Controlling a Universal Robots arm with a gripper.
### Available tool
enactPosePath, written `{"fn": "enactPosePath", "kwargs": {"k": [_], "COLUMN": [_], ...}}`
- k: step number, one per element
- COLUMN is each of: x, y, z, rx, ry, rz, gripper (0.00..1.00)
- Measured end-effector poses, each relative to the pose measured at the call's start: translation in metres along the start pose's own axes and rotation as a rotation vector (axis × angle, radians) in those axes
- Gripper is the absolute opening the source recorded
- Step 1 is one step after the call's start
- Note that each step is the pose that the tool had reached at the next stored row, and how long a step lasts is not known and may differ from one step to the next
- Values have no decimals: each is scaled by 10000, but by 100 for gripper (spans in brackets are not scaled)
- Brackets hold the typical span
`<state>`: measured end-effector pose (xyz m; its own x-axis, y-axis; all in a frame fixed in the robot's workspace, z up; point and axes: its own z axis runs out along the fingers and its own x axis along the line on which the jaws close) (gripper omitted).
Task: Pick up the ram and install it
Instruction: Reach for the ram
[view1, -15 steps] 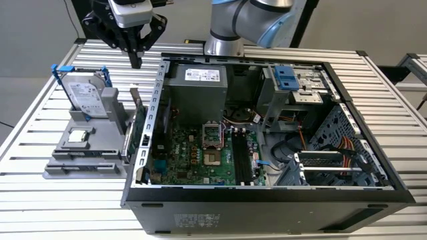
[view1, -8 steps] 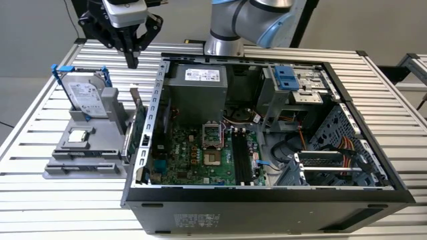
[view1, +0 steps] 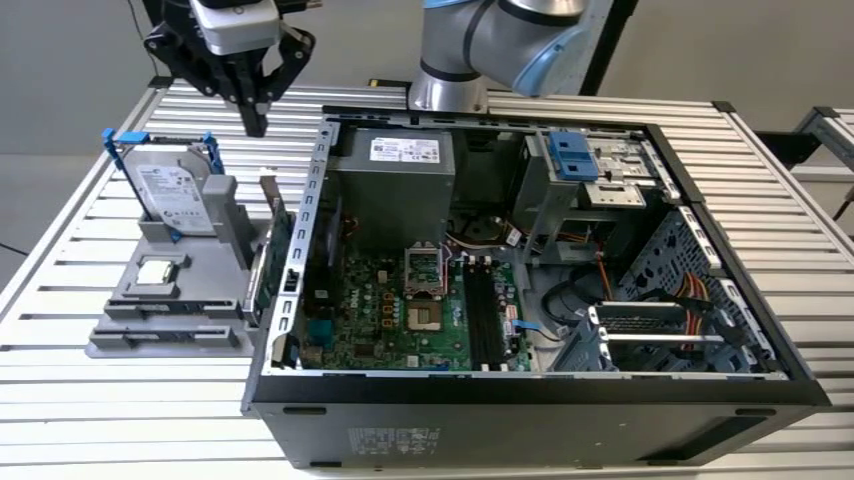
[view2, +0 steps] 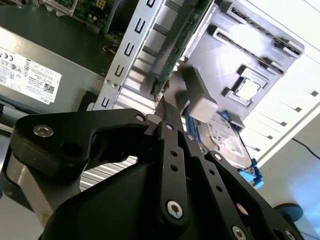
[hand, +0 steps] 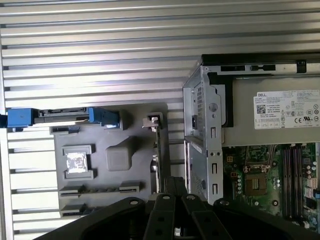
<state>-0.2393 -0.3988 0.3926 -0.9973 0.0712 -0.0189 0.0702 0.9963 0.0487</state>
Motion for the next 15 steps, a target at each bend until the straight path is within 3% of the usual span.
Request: {"fn": "enactPosePath", "kwargs": {"k": [15], "x": [163], "y": [-12], "z": [-3], "rx": [-1], "ry": [-1], "rz": [-1], "gripper": [0]}}
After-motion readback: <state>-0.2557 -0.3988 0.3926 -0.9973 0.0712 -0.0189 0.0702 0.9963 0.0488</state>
